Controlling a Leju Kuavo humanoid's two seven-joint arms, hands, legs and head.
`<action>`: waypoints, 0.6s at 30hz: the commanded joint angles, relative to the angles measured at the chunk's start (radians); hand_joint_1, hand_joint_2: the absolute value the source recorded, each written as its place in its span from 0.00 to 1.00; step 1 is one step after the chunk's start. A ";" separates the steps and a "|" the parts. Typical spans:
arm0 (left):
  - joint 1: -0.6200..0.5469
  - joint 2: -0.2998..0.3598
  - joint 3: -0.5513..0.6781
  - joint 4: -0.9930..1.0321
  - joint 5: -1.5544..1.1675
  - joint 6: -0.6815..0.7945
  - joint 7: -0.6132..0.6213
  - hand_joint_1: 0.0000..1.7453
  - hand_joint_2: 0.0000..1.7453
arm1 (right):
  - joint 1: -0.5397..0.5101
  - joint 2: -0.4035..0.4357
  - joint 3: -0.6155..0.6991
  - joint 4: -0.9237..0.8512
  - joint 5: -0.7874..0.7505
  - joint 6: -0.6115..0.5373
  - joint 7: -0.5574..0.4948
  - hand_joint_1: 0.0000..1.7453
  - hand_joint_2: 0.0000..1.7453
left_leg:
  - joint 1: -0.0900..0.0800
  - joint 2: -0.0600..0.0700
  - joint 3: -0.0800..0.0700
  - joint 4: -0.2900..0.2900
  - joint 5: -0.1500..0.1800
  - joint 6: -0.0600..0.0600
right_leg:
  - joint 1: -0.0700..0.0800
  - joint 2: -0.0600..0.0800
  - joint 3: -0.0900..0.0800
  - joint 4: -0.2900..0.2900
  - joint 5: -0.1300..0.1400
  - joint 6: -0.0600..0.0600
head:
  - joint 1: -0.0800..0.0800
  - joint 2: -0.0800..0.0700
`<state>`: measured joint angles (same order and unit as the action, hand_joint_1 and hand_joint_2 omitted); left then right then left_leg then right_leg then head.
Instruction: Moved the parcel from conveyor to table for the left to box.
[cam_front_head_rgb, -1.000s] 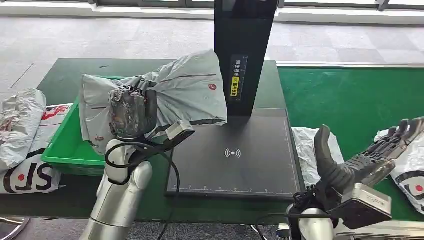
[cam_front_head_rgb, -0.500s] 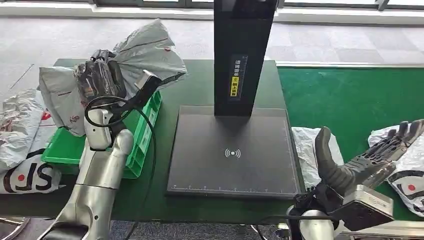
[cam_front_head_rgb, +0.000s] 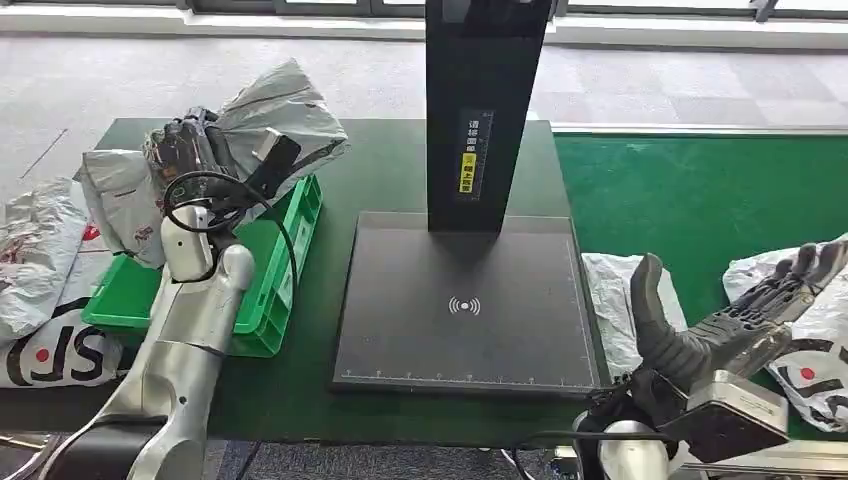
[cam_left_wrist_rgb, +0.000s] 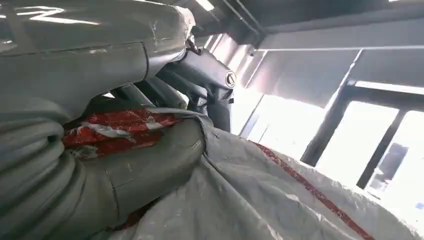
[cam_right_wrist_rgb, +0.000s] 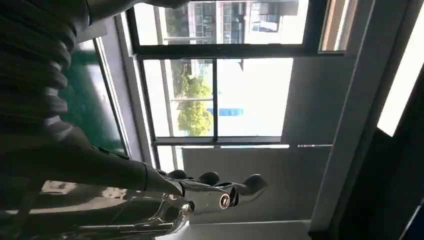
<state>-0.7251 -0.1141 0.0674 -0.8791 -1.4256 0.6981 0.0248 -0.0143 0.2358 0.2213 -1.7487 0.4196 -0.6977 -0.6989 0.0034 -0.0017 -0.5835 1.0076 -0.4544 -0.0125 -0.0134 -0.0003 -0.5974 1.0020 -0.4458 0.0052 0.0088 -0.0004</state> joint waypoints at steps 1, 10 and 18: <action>-0.131 0.050 0.111 0.322 0.011 0.000 0.025 1.00 1.00 | 0.007 -0.006 -0.047 0.000 0.000 0.000 0.001 0.00 1.00 | 0.001 -0.001 0.001 -0.001 0.000 0.000 | 0.001 -0.001 0.002 -0.001 0.000 0.000 | 0.000 0.000; -0.107 0.069 0.216 0.322 0.060 0.000 0.012 1.00 1.00 | 0.018 0.008 -0.057 -0.001 0.014 0.000 0.001 0.00 1.00 | 0.001 0.001 0.001 -0.001 0.000 0.000 | 0.001 0.001 0.001 -0.001 0.000 -0.001 | 0.000 0.000; -0.066 0.054 0.284 0.261 0.035 0.000 0.015 1.00 1.00 | 0.017 0.018 -0.063 0.001 0.023 0.008 0.001 0.00 1.00 | 0.001 0.001 0.002 -0.002 0.000 0.000 | 0.001 0.001 0.002 -0.003 0.001 0.000 | 0.000 0.000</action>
<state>-0.7838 -0.0526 0.2246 -0.6390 -1.3703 0.6989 0.0412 0.0121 0.2396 0.2171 -1.7567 0.4402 -0.6985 -0.6989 0.0036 -0.0018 -0.5846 1.0075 -0.4544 -0.0127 -0.0132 -0.0004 -0.5981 1.0023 -0.4459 0.0052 0.0084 -0.0004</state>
